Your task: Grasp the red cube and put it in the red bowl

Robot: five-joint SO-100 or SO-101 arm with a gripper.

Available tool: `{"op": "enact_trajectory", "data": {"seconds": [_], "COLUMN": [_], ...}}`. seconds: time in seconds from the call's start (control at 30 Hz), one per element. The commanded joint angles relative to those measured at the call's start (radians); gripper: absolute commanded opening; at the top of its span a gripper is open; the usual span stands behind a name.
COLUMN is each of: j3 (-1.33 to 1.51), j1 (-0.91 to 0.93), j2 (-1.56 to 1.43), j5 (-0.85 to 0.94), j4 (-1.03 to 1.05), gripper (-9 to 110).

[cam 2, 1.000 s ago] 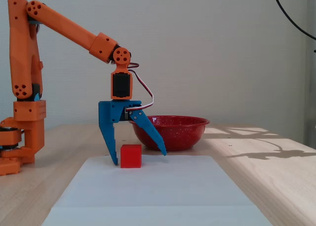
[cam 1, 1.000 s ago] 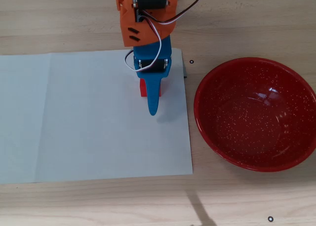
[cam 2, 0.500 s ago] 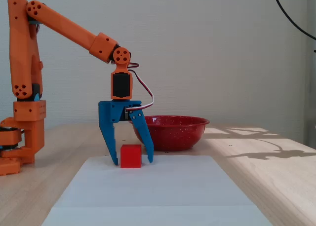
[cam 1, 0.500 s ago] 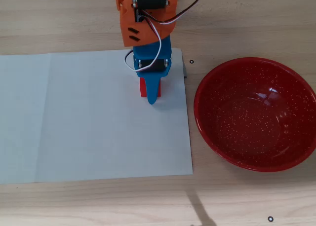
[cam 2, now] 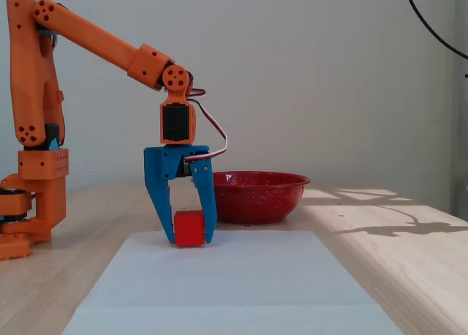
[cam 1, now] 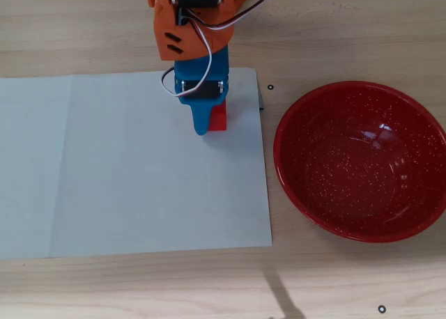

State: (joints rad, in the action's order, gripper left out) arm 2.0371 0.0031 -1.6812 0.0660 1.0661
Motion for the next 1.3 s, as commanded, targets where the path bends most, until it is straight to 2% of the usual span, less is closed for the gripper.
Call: {"op": "enact_trajectory", "data": {"seconds": [0.0, 0.4, 0.67, 0.97, 1.27], "j3": [-0.147, -0.505, -0.753, -0.842, -0.767], "j1": [0.002, 0.025, 0.143, 0.357, 0.523], "j2": [-0.152, -0.186, -0.206, -0.215, -0.170], "j5": [0.005, 0.092, 0.146, 0.199, 0.232], "j4": [0.058, 0.344, 0.446, 0.380, 0.169], "gripper": [0, 0, 0, 0, 0]}}
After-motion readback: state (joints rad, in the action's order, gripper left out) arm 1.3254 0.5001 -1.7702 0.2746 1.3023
